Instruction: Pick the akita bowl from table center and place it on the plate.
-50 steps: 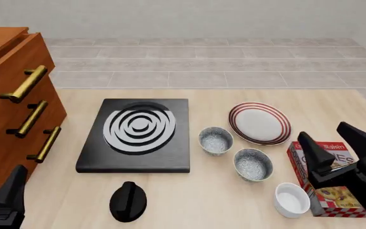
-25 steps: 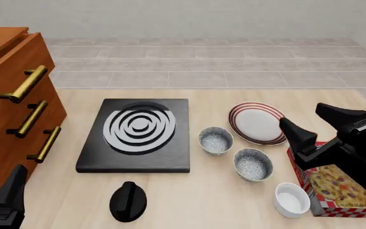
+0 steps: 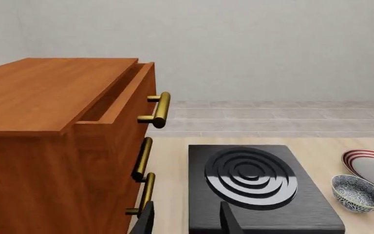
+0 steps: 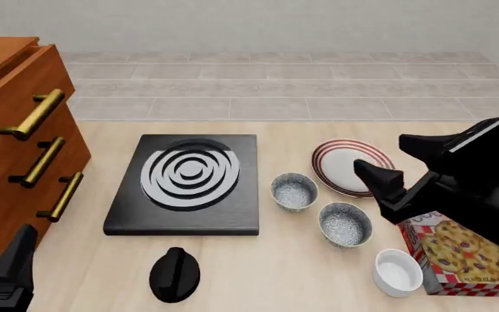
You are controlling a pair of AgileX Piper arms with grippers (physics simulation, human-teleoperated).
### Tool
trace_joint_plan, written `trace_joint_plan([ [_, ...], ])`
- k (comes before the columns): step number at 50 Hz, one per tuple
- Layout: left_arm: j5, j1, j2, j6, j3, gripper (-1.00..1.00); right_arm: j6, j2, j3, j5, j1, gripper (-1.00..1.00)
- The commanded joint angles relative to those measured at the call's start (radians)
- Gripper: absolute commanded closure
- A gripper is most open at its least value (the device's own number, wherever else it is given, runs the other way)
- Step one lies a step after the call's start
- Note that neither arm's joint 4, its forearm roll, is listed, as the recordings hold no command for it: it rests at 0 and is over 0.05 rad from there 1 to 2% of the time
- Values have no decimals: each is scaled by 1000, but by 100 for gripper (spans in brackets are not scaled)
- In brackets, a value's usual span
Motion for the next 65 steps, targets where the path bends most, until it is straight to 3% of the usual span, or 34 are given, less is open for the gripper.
trace_joint_plan([
  [1,0,0,0,0,0,-100,-39,92,-70,35,36,-100],
  [6,0,0,0,0,0,-100,-56,139,-119,44,38,-100],
  [26,0,0,0,0,0,-100,-22,306,-290,85,40,-100],
  [54,0,0,0,0,0,-100,-12,446,-319,100,121,-100],
  [65,0,0,0,0,0,-100,-20,545,-339,65,106,-100],
])
